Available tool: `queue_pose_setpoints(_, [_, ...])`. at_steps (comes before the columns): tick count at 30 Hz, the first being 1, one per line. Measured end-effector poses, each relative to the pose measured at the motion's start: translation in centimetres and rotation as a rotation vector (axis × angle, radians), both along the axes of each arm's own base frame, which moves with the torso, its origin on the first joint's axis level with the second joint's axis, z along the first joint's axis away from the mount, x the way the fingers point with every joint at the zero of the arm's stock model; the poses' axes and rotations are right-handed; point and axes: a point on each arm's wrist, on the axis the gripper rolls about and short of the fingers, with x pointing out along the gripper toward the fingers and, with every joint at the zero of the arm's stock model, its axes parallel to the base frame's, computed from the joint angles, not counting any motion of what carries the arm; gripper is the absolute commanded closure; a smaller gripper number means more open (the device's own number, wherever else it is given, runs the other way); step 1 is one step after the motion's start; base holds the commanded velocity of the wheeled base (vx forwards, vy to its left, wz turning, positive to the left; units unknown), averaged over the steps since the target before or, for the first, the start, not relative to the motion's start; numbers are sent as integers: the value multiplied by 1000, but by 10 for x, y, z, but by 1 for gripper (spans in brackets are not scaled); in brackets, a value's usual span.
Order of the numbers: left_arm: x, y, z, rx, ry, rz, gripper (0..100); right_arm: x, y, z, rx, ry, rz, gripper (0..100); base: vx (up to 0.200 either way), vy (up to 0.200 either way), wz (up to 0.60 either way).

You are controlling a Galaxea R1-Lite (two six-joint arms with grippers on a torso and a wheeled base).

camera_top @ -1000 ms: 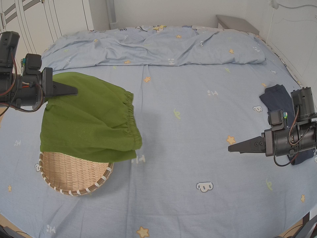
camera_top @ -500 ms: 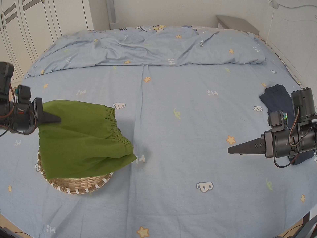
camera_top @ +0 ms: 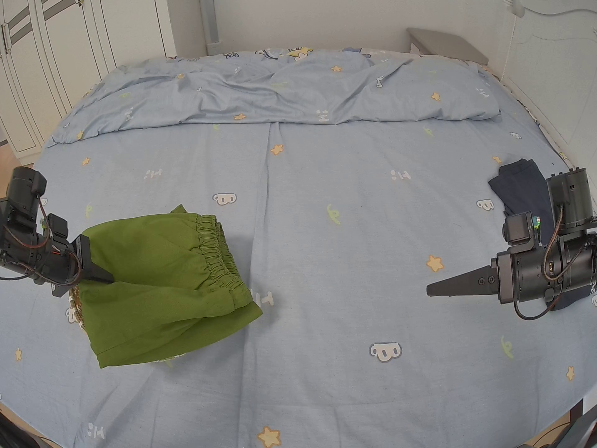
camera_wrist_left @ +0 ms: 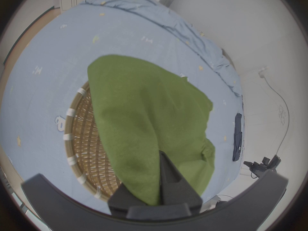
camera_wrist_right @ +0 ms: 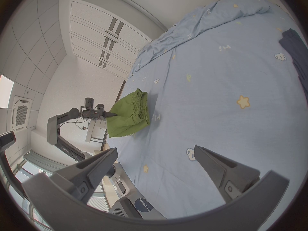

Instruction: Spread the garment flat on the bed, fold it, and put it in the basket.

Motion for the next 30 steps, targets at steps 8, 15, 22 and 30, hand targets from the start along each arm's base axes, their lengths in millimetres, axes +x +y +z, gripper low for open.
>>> queue_pose_setpoints(8, [40,8,-43,6,148,11,100,-1,0,-1,-1,2,2,0,0,0,0])
queue_pose_setpoints(15, [66,11,-76,72,255,33,100,0,0,-2,-4,3,3,0,0,0,0])
queue_pose_setpoints(22, [75,6,-94,75,306,15,100,0,1,-2,-4,2,3,0,0,0,0])
queue_pose_setpoints(30, [77,3,-98,73,321,5,0,0,1,-3,-5,4,5,0,0,0,0])
